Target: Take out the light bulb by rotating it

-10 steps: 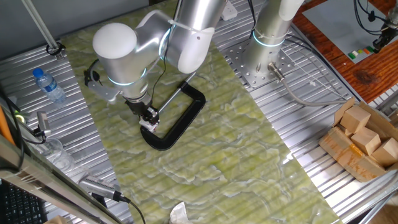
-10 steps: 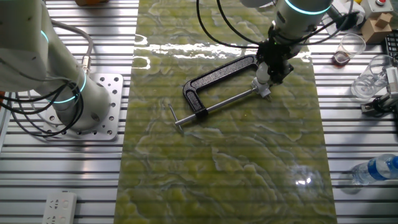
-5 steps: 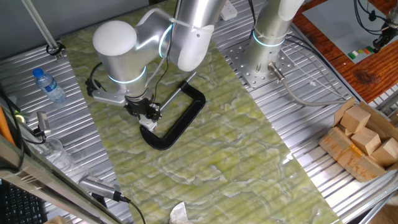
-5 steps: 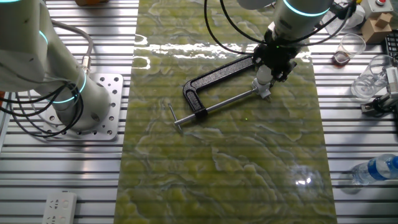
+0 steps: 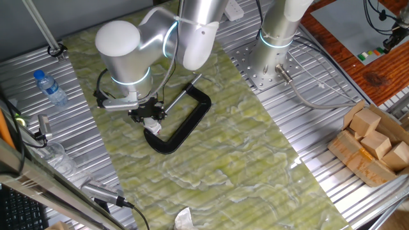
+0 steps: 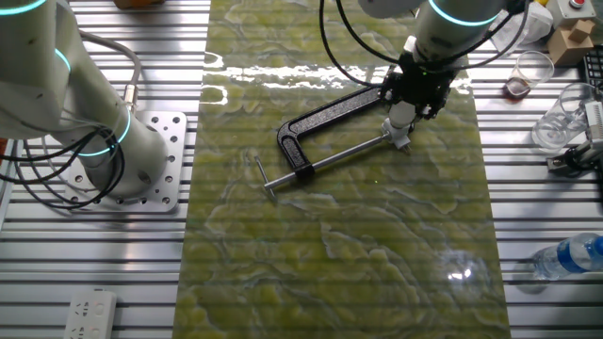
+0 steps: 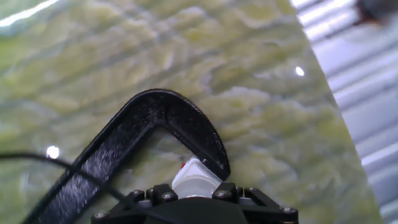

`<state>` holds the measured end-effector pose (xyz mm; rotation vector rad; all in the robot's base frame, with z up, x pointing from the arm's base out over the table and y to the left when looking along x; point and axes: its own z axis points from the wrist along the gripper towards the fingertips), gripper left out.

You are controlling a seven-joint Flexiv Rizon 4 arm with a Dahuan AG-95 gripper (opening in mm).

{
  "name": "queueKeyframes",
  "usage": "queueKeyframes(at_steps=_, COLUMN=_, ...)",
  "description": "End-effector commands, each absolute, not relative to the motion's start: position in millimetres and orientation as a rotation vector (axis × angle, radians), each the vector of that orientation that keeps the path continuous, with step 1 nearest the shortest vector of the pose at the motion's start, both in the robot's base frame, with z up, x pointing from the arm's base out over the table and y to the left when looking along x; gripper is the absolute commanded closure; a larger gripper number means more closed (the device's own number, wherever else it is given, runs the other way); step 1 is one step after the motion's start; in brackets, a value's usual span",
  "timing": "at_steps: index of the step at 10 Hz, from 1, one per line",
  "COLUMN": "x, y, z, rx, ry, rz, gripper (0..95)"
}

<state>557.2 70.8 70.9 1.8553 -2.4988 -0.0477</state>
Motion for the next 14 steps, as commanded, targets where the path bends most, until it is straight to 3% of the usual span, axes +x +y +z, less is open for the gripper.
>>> queueKeyframes(at_steps=1, x=558.5, y=71.2, z=71.0, rx=2.052, ry=-2.339, rz=-0.05, gripper=95.0)
queueKeyframes(at_steps=14, x=558.3, y=71.3, z=72.0, rx=2.291, ry=-2.1, rz=-0.033, gripper=95.0)
